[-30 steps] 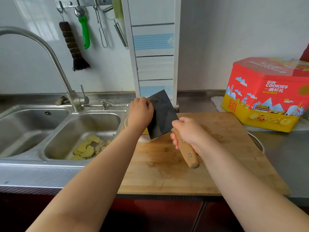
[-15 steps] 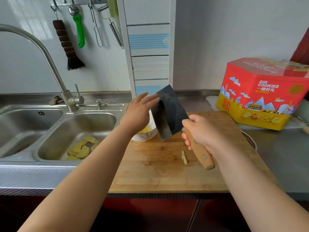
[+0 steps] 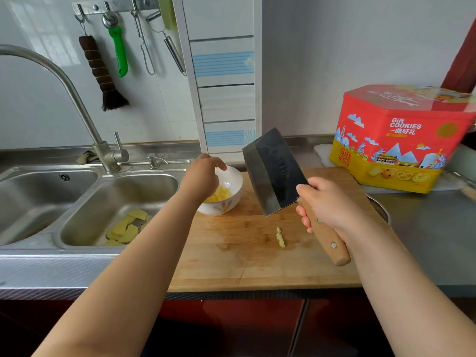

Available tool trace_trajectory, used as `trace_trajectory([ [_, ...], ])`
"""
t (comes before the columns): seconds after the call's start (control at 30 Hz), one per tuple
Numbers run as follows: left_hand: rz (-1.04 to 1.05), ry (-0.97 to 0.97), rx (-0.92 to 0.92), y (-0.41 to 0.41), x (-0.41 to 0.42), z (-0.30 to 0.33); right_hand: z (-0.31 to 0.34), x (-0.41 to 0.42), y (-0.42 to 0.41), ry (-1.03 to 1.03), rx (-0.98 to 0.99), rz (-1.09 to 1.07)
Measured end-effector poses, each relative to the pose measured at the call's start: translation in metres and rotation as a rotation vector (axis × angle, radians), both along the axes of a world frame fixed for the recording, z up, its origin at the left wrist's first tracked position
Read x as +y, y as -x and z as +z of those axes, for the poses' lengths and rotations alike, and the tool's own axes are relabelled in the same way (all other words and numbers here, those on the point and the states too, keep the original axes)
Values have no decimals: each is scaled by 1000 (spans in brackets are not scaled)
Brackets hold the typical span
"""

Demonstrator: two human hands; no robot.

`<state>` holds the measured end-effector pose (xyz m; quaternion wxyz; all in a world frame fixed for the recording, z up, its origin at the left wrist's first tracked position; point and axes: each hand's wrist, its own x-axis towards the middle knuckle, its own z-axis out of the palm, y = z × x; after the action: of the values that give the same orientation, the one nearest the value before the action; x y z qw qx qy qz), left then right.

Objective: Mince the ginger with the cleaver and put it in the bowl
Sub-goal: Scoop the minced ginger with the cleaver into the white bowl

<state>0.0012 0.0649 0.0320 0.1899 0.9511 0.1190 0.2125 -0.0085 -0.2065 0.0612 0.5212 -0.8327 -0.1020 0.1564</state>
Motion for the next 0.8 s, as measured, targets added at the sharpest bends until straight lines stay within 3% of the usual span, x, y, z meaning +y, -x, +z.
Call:
trace_trajectory([
  [0.1, -17, -41, 95, -2, -3, -3, -5, -17, 1, 9, 4, -20],
  [0.23, -152, -163, -194, 9, -37, -4, -18, -45, 5, 23, 46, -69],
  [0.3, -258, -56, -306, 19, -63, -14, -27, -58, 8, 17, 77, -94],
  [0.43, -374, 354, -18, 36, -99, -40, -45, -83, 15, -8, 143, -148],
  [0.63, -342, -243, 320, 55, -94, -79, -61, -97, 26, -11, 178, -178],
  [0.8, -335, -451, 464, 78, -103, -83, -68, -75, 40, -41, 252, -161],
])
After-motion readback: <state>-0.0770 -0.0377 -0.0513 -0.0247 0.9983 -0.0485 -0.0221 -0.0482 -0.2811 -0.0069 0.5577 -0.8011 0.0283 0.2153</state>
